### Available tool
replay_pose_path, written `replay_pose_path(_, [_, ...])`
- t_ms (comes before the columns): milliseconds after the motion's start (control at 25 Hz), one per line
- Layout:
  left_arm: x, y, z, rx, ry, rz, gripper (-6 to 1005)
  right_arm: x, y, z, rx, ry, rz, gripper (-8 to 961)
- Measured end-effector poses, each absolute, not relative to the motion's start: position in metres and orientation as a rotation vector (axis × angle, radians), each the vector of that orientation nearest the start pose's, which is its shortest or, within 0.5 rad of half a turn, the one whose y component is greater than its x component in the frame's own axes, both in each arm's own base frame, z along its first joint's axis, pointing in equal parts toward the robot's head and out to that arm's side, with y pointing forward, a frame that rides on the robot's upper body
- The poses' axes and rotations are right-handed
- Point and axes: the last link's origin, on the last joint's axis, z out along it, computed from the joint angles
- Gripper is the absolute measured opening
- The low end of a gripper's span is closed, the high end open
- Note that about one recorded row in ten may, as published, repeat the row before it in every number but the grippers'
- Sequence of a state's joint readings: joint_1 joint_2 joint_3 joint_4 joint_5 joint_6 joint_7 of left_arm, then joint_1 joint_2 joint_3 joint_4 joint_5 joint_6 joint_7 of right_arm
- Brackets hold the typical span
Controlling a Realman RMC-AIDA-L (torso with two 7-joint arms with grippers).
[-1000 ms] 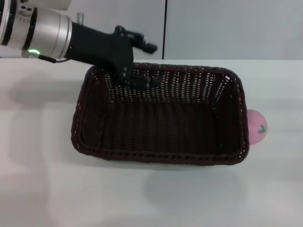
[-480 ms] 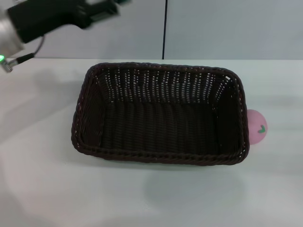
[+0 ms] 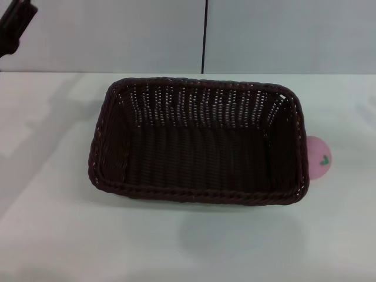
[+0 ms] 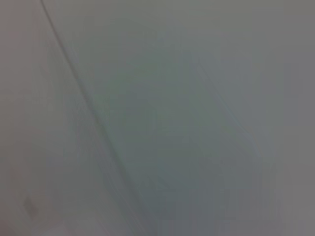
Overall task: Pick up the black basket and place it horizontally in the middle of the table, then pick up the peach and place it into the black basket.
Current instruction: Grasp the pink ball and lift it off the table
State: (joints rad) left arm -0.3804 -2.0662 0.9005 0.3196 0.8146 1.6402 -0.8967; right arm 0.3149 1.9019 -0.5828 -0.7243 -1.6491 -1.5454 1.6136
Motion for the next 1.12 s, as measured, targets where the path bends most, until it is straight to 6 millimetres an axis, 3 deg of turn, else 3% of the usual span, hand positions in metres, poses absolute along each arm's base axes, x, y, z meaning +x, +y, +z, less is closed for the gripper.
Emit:
replay_pose_path(40, [-0.286, 0.302, 0.058, -1.721, -0.442, -1.428, 779, 0.322, 0.313, 0.150, -2.263, 0.965, 0.835, 626])
replay_pose_path(160, [-0.291, 0.297, 0.059, -1.697, -0.453, -1.433, 780, 0.311, 0.317, 0.164, -2.370, 1.040, 0.712, 628])
replay_pose_path(400, [-0.295, 0.292, 0.054, -1.672, -0.497, -1.442, 779, 0.284, 0.334, 0.166, -2.632, 1.125, 0.265, 631])
replay_pose_path(520, [-0.298, 0.291, 0.051, -1.663, -0.518, -1.438, 779, 0.271, 0.343, 0.154, -2.661, 1.094, 0.177, 632])
replay_pose_path(840, [-0.302, 0.286, 0.050, -1.643, -0.533, -1.439, 780, 0.252, 0.354, 0.090, -2.767, 1.014, -0.198, 636])
replay_pose_path(1120, [-0.301, 0.289, 0.049, -1.640, -0.541, -1.436, 779, 0.242, 0.360, 0.067, -2.799, 0.943, -0.277, 726])
